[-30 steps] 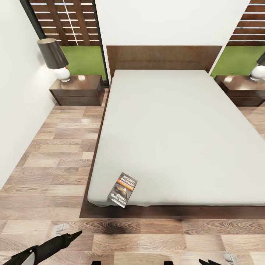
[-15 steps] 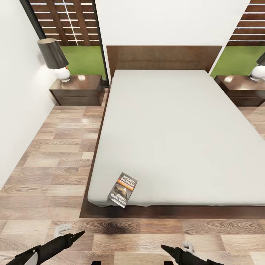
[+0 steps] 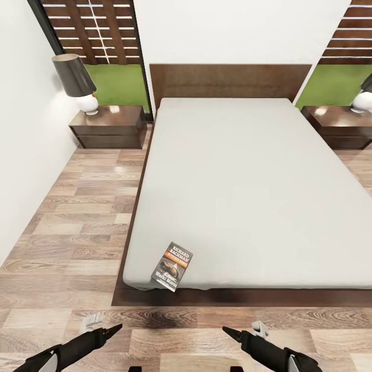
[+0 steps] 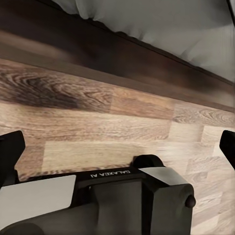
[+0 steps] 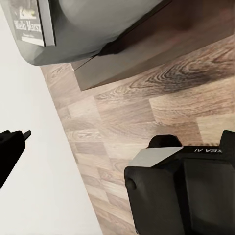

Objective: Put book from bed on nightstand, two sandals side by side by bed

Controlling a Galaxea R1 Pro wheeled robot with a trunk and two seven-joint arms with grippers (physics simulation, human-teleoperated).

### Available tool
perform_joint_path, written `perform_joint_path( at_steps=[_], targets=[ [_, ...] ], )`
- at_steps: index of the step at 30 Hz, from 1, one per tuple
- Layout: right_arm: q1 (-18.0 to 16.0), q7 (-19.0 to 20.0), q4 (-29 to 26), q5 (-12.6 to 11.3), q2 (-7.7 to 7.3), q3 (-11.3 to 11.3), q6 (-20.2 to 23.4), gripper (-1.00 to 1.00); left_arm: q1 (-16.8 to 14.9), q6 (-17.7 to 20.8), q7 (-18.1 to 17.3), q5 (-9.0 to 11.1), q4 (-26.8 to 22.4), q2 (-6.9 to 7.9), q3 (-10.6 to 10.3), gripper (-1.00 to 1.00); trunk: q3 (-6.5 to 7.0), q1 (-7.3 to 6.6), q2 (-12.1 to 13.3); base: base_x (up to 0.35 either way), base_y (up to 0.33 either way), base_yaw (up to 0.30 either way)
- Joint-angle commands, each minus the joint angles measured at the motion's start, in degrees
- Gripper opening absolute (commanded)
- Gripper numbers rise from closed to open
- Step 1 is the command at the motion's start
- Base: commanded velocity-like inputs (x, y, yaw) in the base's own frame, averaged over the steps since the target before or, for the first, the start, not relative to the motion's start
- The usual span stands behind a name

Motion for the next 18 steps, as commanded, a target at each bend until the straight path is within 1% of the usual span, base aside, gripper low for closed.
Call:
perform_joint_path(
  at_steps=[1,3,6,18],
  targets=[
    [0.0,0.3,0.0,0.1,0.04,-0.3,0.5,1.0,0.0,0.2,-0.3,-0.3,0.0,-0.02,0.5,1.0,-0.04,0.01,0.0,0.0,0.0,0.0],
    [0.0,0.3,-0.1,0.1,0.04,-0.2,0.5,1.0,0.0,0.2,-0.3,-0.3,0.0,-0.02,0.5,1.0,-0.04,0.01,0.0,0.0,0.0,0.021],
    [0.0,0.3,-0.1,0.1,0.04,-0.3,0.5,1.0,0.0,0.2,-0.3,-0.3,0.0,-0.02,0.5,1.0,-0.04,0.01,0.0,0.0,0.0,0.149],
    [0.0,0.3,-0.1,0.1,-0.04,-0.3,0.5,1.0,0.0,0.2,-0.3,-0.3,0.0,-0.1,0.5,1.0,-0.04,0.01,0.0,0.0,0.0,0.274]
  ],
)
